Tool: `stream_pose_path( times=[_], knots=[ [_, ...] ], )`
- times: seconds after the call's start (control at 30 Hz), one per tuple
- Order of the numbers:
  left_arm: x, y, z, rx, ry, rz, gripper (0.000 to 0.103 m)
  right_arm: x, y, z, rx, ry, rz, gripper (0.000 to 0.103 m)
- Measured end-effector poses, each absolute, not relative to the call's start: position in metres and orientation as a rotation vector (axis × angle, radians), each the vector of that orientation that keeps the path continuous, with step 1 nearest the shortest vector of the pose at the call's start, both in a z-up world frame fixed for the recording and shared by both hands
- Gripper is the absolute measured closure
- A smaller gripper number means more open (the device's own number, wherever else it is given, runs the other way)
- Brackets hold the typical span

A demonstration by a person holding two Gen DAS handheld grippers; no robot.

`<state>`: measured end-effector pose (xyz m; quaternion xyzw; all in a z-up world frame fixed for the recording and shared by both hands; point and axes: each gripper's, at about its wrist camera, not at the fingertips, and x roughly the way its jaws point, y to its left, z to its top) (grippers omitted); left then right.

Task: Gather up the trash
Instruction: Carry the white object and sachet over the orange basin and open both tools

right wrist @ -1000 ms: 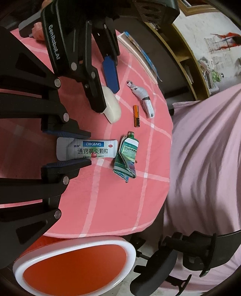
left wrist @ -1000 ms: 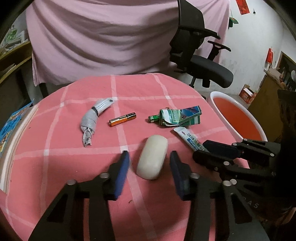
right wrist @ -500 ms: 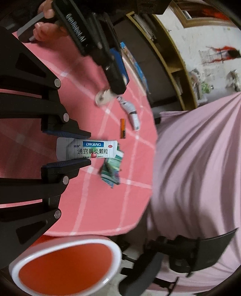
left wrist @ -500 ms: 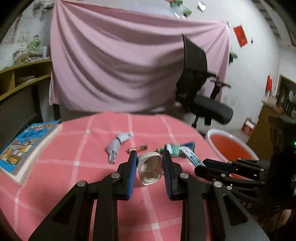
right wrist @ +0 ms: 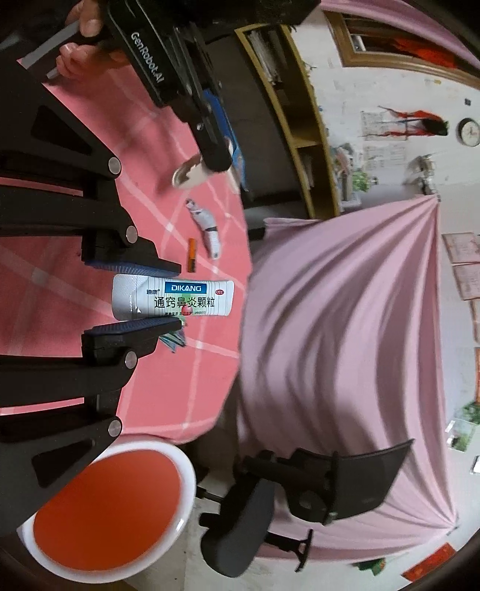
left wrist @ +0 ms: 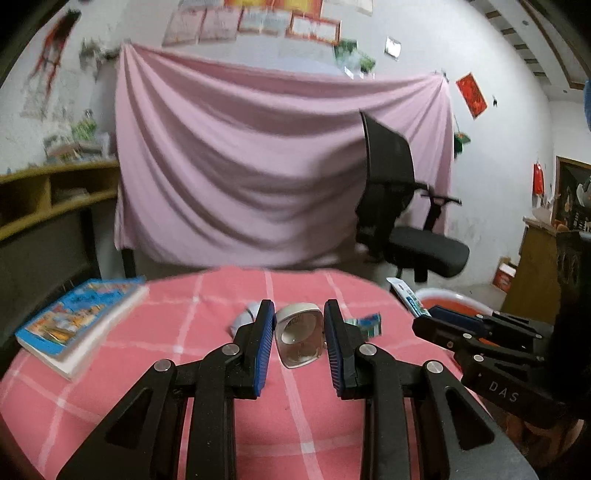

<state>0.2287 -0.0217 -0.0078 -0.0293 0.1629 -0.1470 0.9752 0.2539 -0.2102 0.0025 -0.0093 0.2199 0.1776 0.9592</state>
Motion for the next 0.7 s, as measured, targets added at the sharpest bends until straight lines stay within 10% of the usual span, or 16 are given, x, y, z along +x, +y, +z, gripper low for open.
stream_pose_path(
  times=[0.7],
  knots=[
    [0.222, -0.141, 0.022, 0.017, 0.193, -0.491, 0.08, 0.227, -0.309, 0.021, 0.175, 0.234, 0.086, 0.083]
  ],
)
